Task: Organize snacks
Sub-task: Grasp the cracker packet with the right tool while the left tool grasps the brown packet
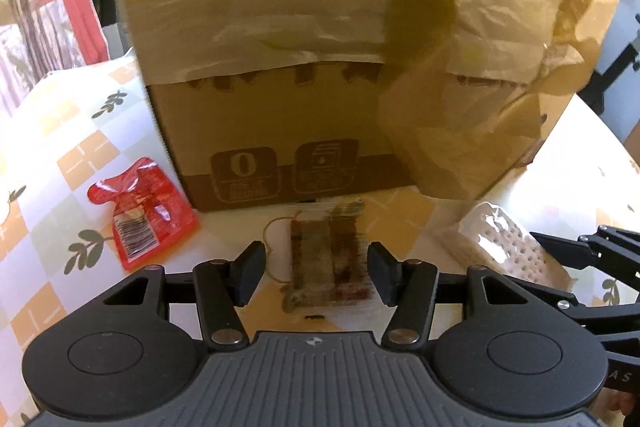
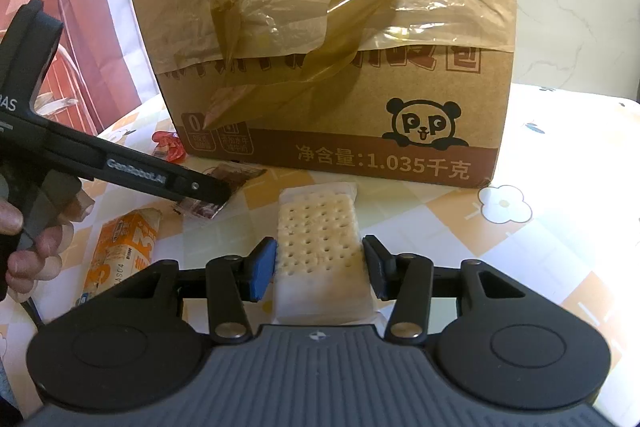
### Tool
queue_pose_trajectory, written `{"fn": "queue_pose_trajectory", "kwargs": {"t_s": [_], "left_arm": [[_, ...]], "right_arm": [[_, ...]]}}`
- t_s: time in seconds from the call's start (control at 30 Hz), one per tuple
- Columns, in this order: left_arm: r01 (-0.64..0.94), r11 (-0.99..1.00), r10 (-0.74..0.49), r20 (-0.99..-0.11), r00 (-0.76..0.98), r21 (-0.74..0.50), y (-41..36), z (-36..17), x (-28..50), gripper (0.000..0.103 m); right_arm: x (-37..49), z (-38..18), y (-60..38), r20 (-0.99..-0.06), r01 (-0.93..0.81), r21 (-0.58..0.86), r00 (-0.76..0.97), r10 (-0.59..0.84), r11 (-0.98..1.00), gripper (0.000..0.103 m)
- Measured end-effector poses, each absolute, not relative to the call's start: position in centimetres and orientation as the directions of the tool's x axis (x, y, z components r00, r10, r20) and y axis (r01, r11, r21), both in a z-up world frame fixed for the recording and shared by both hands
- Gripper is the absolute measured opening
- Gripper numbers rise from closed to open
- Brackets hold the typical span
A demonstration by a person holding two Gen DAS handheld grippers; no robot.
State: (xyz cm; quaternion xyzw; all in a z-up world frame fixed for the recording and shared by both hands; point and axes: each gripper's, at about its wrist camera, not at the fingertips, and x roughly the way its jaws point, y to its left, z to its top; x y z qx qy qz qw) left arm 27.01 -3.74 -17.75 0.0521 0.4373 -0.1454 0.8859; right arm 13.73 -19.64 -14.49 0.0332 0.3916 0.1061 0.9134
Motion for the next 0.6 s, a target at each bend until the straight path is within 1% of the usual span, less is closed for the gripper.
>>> {"fn": "queue_pose_trajectory", "kwargs": {"t_s": [0.1,0.23,0.27,0.33,0.6], "left_arm": [[0.314,0.949,-0.177,-0.792,0.584,0.019,-4.8,-17.9,26.8,0.06],[0.317,0.948,-0.18,-0.79,0.586,0.018,-5.3,-18.0,26.8,0.058],[0.317,0.948,-0.183,-0.786,0.59,0.017,-5.3,-17.9,26.7,0.047],[0.311,0.95,-0.182,-0.785,0.593,0.015,-5.2,-17.6,26.4,0.041],[0.278,0.959,-0.223,-0.768,0.6,-0.061,-3.2,-16.7,23.2,0.04]], "right_arm": [[13.7,-14.5,-19.6,-0.708,-0.168,0.144,0.671,0.22,0.975,0.05],[13.7,-14.5,-19.6,-0.707,-0.168,0.144,0.672,0.221,0.975,0.05],[13.7,-14.5,-19.6,-0.707,-0.168,0.144,0.671,0.22,0.975,0.05],[13.7,-14.5,-19.7,-0.707,-0.169,0.144,0.672,0.221,0.975,0.05],[13.6,-14.5,-19.6,-0.706,-0.169,0.145,0.672,0.221,0.975,0.05]]}}
